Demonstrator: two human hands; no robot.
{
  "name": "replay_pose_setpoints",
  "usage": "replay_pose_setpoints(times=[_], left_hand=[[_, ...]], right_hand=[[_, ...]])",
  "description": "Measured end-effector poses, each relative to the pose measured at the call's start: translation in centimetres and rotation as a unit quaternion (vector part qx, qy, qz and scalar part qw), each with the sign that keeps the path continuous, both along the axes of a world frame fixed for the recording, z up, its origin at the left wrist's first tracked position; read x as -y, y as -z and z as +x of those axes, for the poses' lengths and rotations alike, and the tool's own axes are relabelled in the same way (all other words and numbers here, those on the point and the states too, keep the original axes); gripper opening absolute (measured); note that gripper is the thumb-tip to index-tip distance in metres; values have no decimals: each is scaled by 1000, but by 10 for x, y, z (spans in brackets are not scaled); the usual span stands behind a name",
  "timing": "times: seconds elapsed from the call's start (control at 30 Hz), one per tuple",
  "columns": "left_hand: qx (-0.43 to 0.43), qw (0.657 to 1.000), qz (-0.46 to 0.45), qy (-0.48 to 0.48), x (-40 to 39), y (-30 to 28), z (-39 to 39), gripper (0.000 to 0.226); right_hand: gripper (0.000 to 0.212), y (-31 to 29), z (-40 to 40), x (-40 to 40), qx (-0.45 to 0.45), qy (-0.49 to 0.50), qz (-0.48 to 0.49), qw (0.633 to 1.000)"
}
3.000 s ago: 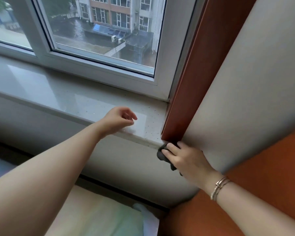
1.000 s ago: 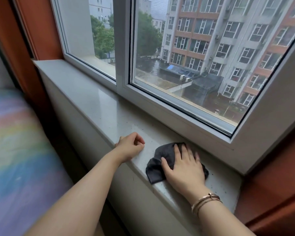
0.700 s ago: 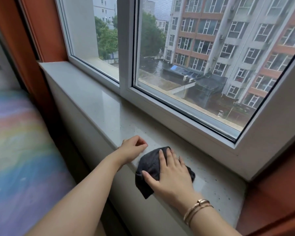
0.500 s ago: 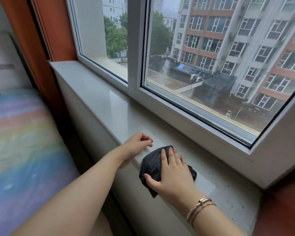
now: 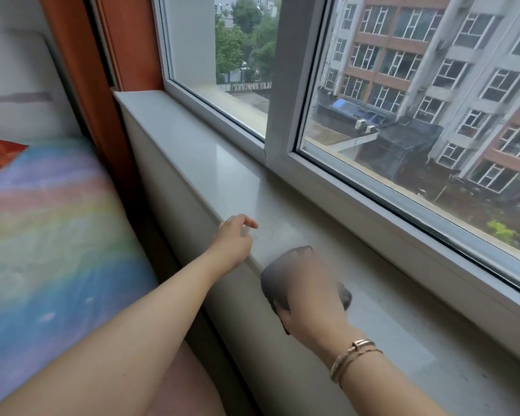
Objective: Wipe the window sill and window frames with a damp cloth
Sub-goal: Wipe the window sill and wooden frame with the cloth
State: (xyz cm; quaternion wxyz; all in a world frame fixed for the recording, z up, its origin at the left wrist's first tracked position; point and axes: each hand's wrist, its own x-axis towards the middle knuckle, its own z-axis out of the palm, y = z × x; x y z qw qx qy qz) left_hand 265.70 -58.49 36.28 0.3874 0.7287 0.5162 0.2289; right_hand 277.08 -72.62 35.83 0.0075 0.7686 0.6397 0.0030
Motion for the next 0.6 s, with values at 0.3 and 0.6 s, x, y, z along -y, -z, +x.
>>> replay_pose_setpoints(times=[0.3,0.6], left_hand=[[20,994,-18,108,-40,2,-40,72],[19,992,-52,116,-34,1,-43,80]], right_hand=[[81,4,-34,-90,-10,-20,38,999],[86,10,-12,-19,31,-19,23,999]])
